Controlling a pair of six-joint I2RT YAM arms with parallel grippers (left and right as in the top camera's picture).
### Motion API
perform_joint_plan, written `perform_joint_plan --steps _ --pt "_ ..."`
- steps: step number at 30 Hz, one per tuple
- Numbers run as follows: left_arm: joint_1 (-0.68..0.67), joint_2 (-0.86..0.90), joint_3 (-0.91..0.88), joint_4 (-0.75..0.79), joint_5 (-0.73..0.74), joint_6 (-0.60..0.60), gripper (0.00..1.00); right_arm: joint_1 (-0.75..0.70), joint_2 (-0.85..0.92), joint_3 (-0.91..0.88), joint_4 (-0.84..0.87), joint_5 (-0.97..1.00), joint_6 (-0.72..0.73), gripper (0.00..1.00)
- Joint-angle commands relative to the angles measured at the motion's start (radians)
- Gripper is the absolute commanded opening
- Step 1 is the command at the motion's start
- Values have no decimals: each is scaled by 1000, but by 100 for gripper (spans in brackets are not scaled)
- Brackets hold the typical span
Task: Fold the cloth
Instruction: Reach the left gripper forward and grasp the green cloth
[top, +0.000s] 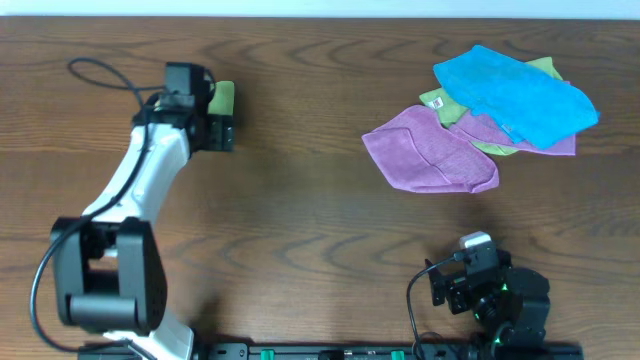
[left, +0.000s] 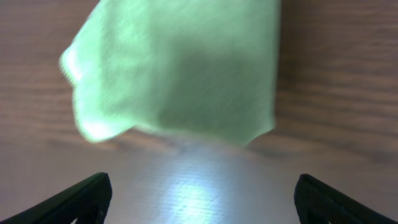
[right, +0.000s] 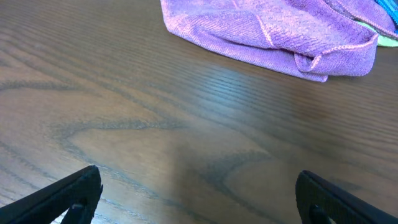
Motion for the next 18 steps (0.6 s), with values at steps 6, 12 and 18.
perform_joint_plan --steps 6,12,18 --pt "-83 133 130 -5 -124 -24 95 7 -8 -7 -1 -8 -9 99" --pt "-82 232 185 -29 -171 -104 95 7 -8 -7 0 -8 -9 99" --pt "-84 294 245 -50 -209 -132 95 7 -8 -7 -1 -8 -9 99"
